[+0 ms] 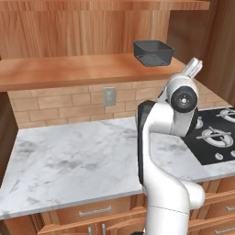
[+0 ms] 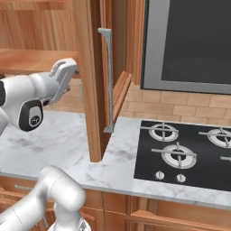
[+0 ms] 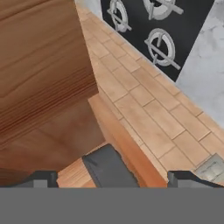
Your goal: Retrieve the tupperware and aluminum foil from the cabinet and place them on the dining counter near the plate with avocado and cucumber to prepare for storing leftovers.
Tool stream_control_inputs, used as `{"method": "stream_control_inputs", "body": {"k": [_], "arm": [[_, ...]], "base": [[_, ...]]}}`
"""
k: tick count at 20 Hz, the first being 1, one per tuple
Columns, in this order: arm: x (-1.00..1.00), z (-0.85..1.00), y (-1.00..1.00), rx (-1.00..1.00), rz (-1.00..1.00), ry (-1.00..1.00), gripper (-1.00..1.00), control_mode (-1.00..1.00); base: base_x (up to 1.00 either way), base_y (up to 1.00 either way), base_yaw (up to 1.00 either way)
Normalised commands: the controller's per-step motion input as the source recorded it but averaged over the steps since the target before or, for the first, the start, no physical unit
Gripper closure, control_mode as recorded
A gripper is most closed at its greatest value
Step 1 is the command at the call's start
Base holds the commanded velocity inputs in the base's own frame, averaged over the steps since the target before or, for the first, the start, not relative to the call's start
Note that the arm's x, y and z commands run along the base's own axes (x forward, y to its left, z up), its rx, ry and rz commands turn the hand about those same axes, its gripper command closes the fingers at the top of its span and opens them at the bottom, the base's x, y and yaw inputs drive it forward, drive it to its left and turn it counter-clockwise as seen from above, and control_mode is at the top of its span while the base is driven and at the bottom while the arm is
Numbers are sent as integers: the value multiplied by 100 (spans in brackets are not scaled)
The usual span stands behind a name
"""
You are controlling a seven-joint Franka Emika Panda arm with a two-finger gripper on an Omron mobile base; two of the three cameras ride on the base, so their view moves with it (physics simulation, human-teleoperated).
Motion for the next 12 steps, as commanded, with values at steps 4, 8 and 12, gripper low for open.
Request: {"method": "stream_control_inputs", "body": {"k": [4, 8, 12], "arm": [[-21, 26, 36, 38, -19, 0, -100, -100], [0, 13, 42, 43, -6, 0, -100, -100], [0, 31, 10, 23, 0, 9, -100, -100]], "base": [[0, 0, 0], [0, 0, 0], [0, 0, 0]]}}
